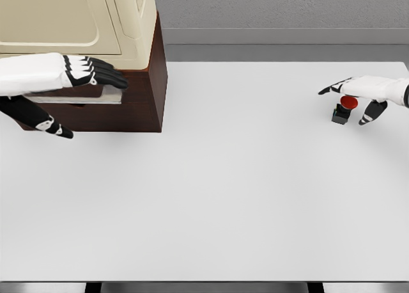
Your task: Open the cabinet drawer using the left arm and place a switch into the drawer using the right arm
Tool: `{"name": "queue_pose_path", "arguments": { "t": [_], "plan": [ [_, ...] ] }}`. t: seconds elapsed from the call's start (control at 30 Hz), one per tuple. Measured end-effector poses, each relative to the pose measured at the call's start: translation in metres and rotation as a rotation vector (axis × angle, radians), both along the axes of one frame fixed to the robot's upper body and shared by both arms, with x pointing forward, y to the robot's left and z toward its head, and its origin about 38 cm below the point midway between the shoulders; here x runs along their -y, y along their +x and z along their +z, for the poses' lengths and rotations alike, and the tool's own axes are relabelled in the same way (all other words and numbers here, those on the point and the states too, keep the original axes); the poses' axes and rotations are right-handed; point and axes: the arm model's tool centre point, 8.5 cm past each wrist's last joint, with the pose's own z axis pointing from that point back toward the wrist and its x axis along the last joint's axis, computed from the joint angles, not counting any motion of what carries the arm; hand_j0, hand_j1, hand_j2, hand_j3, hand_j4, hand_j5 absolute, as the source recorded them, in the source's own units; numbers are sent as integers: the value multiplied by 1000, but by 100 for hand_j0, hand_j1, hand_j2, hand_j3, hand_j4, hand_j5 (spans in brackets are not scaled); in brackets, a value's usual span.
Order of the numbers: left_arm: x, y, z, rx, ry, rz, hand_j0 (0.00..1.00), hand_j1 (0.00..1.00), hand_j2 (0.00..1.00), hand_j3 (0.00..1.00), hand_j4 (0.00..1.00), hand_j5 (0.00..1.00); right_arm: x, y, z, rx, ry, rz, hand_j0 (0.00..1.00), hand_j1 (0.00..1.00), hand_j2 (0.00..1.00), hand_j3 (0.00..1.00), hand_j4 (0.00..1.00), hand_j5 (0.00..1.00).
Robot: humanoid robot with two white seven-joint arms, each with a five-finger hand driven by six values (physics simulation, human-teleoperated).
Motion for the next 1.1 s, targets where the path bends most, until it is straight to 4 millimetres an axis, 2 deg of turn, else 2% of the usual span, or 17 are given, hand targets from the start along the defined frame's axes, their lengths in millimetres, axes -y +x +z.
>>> {"name": "queue_pose_path", "arguments": {
  "t": [0.07,0.33,0.5,0.6,0.8,1.1],
  "plan": [
    [-2,1,0,-30,-22,19,100,100,100,100,100,100,1,0,0,1,-1,-2,86,86,86,86,86,86],
    [-22,5,-5,-122,60,154,100,100,100,100,100,100,0,0,-1,-2,-1,1,84,84,84,84,84,84],
    [-31,9,-8,-165,93,249,100,100,100,100,100,100,0,0,-1,-2,-1,1,78,78,78,78,78,78],
    [-33,12,-11,-190,100,284,100,100,100,100,100,100,0,0,-1,-1,-1,2,72,72,72,72,72,72],
    [-34,12,-21,-228,99,302,100,100,100,100,100,100,0,0,-1,-3,-1,3,70,70,70,70,70,70],
    [-37,17,-27,-279,92,360,100,100,100,100,100,100,0,0,0,0,-1,4,62,62,62,62,62,62]
  ]
}}
